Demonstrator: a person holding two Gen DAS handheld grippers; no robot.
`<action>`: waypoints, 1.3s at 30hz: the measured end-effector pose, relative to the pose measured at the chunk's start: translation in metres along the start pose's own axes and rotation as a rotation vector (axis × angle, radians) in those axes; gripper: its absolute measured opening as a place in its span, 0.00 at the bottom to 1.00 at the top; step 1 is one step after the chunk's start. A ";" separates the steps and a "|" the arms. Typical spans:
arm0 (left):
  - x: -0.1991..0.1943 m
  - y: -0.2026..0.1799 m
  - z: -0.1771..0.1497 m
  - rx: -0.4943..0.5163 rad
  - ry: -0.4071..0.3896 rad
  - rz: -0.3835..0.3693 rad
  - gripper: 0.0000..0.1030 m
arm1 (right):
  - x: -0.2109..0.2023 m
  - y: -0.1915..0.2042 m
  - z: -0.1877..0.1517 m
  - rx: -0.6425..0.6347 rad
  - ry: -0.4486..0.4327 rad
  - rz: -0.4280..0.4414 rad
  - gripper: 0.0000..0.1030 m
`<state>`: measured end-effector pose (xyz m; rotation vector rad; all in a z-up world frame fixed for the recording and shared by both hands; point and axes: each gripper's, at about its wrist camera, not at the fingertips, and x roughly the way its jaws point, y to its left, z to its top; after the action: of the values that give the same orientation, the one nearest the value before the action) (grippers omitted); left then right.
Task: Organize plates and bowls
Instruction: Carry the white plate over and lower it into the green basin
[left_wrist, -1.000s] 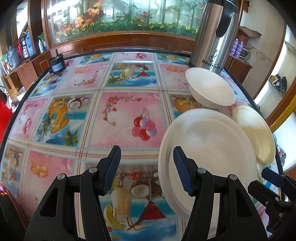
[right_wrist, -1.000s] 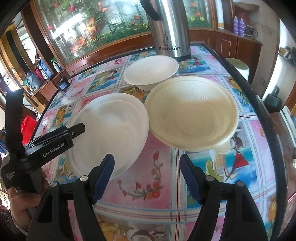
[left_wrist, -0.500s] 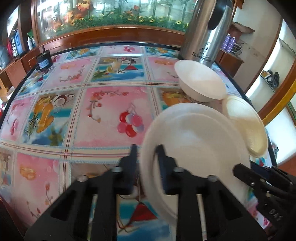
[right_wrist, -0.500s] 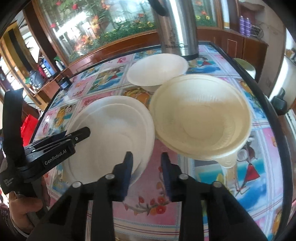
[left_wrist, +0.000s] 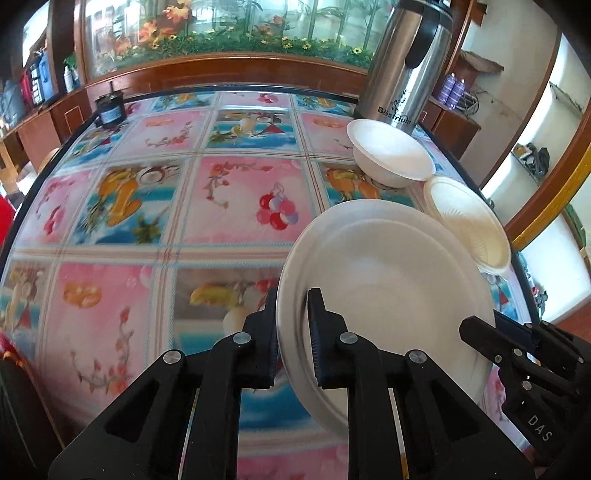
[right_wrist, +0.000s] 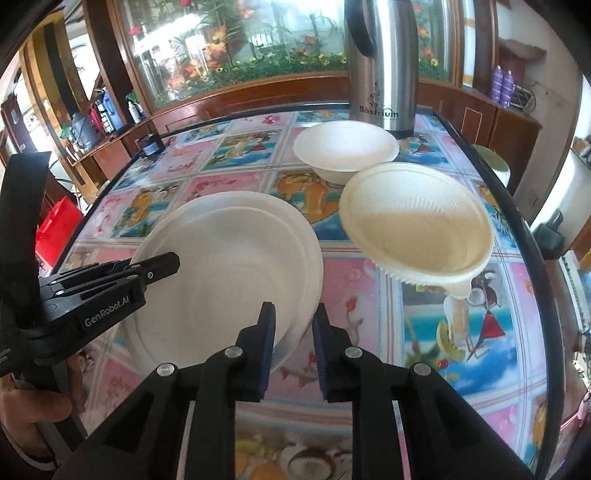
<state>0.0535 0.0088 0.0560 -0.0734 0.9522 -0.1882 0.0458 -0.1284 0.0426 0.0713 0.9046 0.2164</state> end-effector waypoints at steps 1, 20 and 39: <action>-0.004 0.001 -0.003 -0.001 -0.003 0.002 0.13 | -0.003 0.003 -0.002 -0.005 -0.001 0.004 0.19; -0.095 0.055 -0.045 -0.047 -0.121 0.086 0.13 | -0.041 0.080 -0.020 -0.135 -0.056 0.053 0.22; -0.156 0.122 -0.067 -0.131 -0.205 0.175 0.14 | -0.048 0.159 -0.022 -0.260 -0.082 0.116 0.22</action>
<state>-0.0738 0.1596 0.1242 -0.1263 0.7611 0.0435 -0.0254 0.0157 0.0900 -0.1082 0.7847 0.4345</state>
